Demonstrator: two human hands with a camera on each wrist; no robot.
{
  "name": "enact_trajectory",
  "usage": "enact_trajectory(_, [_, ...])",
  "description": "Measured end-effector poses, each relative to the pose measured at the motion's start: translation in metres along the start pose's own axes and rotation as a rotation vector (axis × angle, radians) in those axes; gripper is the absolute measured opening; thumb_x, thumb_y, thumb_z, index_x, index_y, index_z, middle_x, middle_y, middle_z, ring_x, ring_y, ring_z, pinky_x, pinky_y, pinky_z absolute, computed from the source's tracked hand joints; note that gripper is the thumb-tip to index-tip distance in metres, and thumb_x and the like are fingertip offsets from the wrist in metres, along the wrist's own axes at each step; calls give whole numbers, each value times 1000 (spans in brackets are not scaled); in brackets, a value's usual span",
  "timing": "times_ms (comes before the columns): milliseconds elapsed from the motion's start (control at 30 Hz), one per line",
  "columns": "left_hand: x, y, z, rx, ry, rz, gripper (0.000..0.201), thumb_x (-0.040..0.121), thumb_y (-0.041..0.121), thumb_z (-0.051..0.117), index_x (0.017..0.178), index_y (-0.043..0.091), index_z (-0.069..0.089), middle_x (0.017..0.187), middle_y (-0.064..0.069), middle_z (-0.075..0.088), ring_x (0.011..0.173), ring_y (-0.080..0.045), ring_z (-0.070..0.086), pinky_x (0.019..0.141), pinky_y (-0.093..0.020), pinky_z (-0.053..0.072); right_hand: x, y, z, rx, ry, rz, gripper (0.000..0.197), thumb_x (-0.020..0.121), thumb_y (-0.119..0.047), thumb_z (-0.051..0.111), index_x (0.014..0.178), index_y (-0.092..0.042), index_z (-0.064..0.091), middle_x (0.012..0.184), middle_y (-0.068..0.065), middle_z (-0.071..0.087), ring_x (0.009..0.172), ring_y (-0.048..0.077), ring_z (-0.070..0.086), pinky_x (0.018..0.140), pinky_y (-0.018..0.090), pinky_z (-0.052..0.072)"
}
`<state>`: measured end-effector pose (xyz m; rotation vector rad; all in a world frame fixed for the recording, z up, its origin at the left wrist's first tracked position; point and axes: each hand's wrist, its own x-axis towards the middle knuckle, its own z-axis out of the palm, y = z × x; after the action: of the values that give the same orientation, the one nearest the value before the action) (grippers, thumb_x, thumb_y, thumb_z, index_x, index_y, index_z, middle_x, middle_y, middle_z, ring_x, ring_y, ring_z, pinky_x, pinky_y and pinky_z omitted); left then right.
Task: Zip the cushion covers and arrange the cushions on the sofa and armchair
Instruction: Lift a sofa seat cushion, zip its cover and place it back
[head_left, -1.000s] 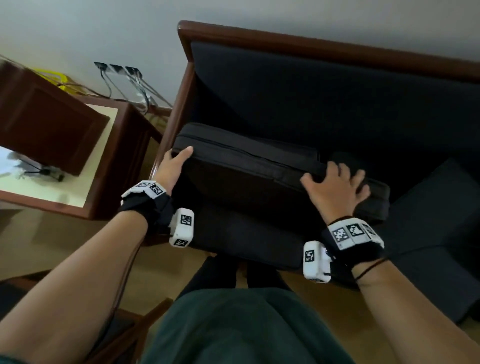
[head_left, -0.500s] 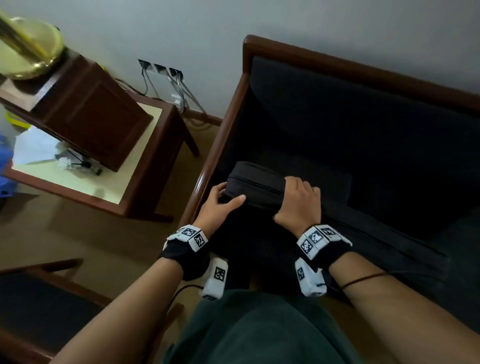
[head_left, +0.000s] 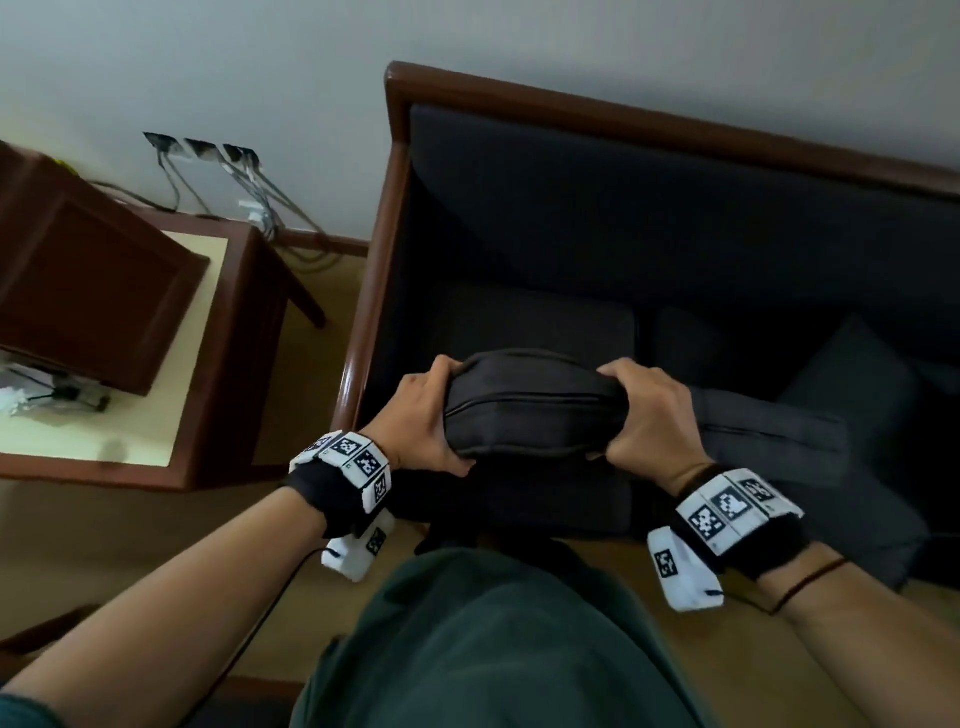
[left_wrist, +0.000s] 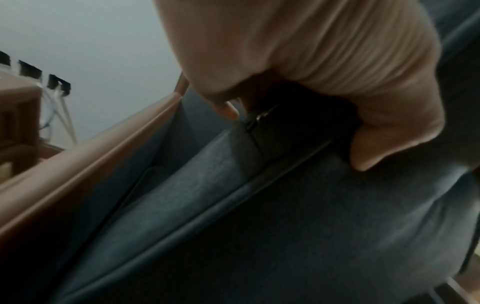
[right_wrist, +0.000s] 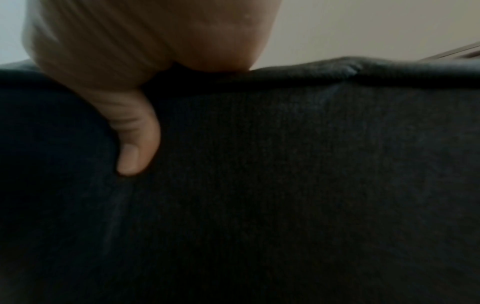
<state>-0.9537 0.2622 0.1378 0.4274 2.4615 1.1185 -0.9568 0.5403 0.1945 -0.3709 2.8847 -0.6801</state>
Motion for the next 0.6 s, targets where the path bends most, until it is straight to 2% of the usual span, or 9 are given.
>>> enact_trajectory(33, [4,12,-7,14,57,42,96,41,59,72,117,7,43,99,6,55,91,-25,62,82,-32,38,1,2,-12,44,28,3,66,39,-17,90,99,-8,65,85,8,69,75,34,65,70,35,49])
enact_trajectory(100, [11,42,-29,75,166,125,93,40,59,71,113,6,47,89,10,52,78,-16,56,78,-24,31,5,7,-37,168,102,0,61,42,-20,89,97,-10,64,84,2,69,77,22,66,69,33,52])
enact_trajectory(200, [18,87,-67,180,284,257,94,42,59,66,117,5,49,92,10,48,81,0,38,74,-17,24,11,12,-67,338,188,11,72,36,-15,99,97,-17,62,87,-14,64,77,-4,61,70,13,49])
enact_trajectory(267, [19,109,-90,244,302,308,94,45,58,65,121,5,48,95,10,48,82,8,31,74,-17,24,13,14,-74,426,232,8,82,30,-21,101,100,-20,59,92,-18,62,82,-10,59,72,10,47])
enact_trajectory(333, [20,119,-103,275,271,292,96,46,57,65,127,9,45,102,11,48,87,10,33,80,-20,27,16,16,-67,489,231,4,92,29,-24,99,110,-14,57,101,-15,62,93,-8,60,81,12,49])
enact_trajectory(400, [25,117,-102,294,226,220,101,46,59,63,132,13,43,113,8,51,100,3,41,88,-28,32,21,15,-56,535,156,41,104,32,-17,99,125,-10,53,114,-6,61,110,6,60,97,32,52])
enact_trajectory(467, [32,106,-92,322,246,146,104,43,60,60,135,13,44,122,-3,55,113,-18,50,92,-34,33,24,10,-47,564,110,21,109,41,-25,96,137,-9,46,131,3,56,125,18,55,107,46,46])
enact_trajectory(533, [41,95,-91,321,299,80,105,43,59,59,137,14,44,125,-7,56,114,-27,52,93,-36,34,31,1,-48,551,106,-41,111,52,-42,88,145,-10,38,143,6,47,135,18,45,115,41,38])
enact_trajectory(600, [52,94,-95,343,299,67,106,45,60,58,140,16,41,127,-8,55,117,-31,52,95,-39,34,39,-7,-56,462,94,-79,120,55,-44,89,152,-12,26,151,6,37,140,16,36,117,30,30])
